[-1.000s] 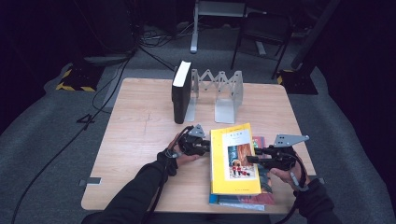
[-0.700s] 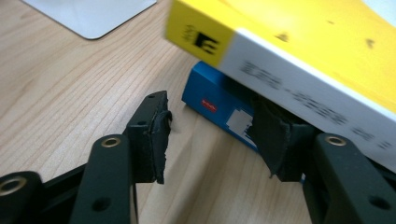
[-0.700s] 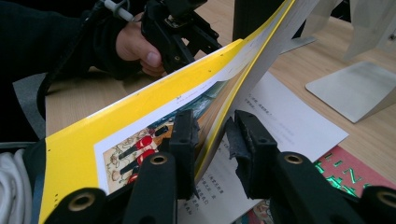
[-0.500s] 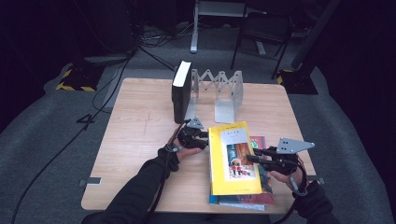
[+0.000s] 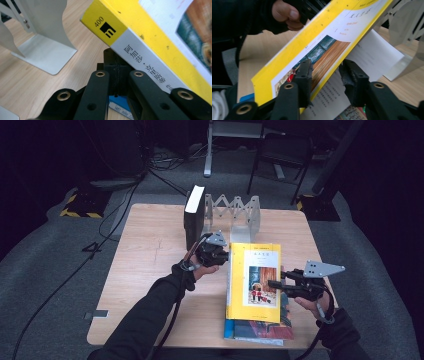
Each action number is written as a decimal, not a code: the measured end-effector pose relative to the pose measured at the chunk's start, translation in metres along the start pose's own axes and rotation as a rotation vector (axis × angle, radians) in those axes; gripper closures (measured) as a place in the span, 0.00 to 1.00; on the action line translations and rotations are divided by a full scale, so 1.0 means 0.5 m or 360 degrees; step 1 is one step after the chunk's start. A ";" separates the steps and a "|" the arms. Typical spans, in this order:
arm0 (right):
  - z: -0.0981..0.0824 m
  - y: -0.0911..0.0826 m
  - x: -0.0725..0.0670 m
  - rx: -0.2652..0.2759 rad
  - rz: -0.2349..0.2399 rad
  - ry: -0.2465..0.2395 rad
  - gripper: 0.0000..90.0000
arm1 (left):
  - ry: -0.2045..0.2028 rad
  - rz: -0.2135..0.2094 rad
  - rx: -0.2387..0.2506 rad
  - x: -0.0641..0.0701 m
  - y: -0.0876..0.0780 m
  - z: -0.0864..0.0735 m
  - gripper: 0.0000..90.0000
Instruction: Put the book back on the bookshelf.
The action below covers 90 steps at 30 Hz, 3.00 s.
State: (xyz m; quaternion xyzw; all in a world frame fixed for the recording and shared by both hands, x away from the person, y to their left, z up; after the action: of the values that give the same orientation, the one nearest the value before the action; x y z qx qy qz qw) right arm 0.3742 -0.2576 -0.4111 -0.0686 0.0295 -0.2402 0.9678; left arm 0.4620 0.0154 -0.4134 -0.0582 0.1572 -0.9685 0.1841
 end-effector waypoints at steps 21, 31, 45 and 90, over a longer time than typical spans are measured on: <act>0.015 -0.066 -0.054 0.0278 -0.0245 -0.0272 0.91 | 0.0210 0.0024 0.0087 0.065 -0.034 0.037 0.65; 0.010 -0.081 -0.067 0.0282 -0.0246 -0.0288 0.91 | 0.0201 0.0006 -0.0019 0.121 -0.056 -0.047 0.50; 0.005 -0.096 -0.081 0.0292 -0.0255 -0.0297 0.91 | 0.0060 -0.0182 -0.0076 0.205 -0.038 -0.125 0.38; -0.037 -0.084 -0.068 0.0174 -0.0429 -0.0243 0.53 | 0.0193 -0.0129 0.0189 0.244 -0.004 -0.087 0.83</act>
State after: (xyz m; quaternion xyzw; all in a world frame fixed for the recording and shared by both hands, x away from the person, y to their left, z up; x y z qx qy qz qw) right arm 0.3229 -0.2805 -0.4227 -0.0373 -0.0666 -0.3632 0.9286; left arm 0.3411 -0.0160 -0.4473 0.0052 0.1080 -0.9845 0.1381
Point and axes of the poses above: each handheld gripper's, and its own axes: y roughly forward along the jaws, z roughly out of its top, x roughly to its right, the point moved 3 cm from there along y, roughly forward along the jaws, and after that the axes turned 15 degrees about x, right-handed, at the moved point
